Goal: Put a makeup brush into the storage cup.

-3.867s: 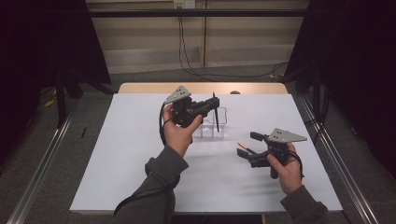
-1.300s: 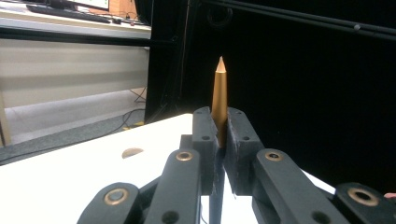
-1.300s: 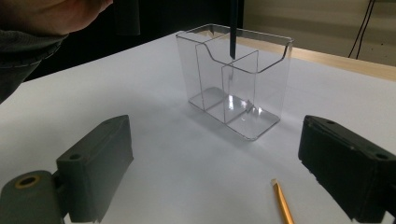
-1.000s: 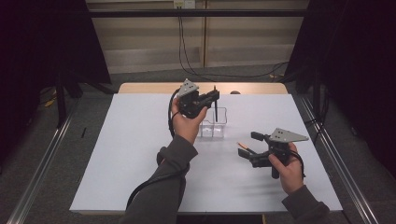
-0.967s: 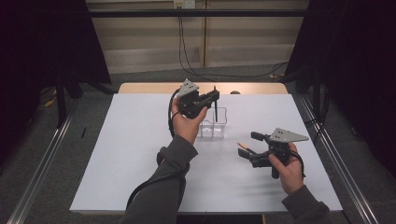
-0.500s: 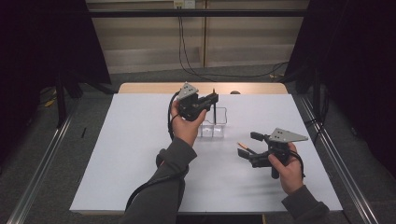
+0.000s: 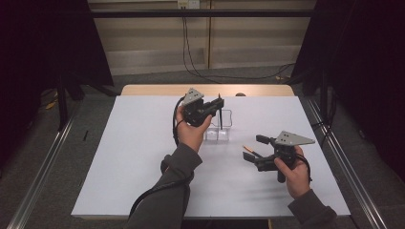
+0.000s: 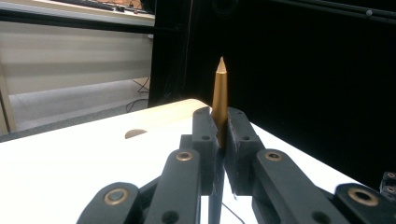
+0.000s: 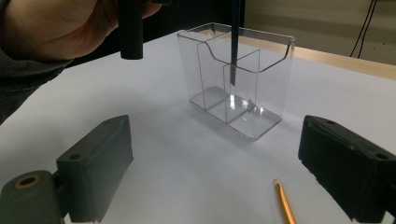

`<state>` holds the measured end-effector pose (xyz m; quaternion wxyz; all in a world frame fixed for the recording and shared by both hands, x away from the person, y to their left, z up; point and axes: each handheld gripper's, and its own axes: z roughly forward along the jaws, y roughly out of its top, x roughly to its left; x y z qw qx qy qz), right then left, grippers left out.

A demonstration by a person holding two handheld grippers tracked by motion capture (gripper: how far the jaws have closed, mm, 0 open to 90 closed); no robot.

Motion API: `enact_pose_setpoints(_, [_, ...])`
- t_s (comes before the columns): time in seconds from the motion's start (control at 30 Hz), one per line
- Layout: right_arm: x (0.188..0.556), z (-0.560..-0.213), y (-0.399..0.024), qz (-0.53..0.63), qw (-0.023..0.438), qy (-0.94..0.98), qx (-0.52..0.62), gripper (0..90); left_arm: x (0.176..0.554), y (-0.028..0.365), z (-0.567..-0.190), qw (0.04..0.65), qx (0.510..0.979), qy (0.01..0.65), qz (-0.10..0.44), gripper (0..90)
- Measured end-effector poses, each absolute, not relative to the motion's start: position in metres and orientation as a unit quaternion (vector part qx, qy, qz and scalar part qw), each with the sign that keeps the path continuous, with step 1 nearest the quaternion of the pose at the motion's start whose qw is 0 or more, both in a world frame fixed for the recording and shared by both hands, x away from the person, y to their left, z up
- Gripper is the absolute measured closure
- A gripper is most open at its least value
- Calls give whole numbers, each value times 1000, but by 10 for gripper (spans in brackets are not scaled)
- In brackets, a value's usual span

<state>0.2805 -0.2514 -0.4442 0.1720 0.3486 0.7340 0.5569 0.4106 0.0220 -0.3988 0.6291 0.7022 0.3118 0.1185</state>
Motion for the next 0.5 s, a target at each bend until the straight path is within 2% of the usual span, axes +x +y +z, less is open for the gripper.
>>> enact_pose_setpoints(0.5, [280,-444,-252,556,171,734,349,93,408,17,-412,613,716,312,118,836])
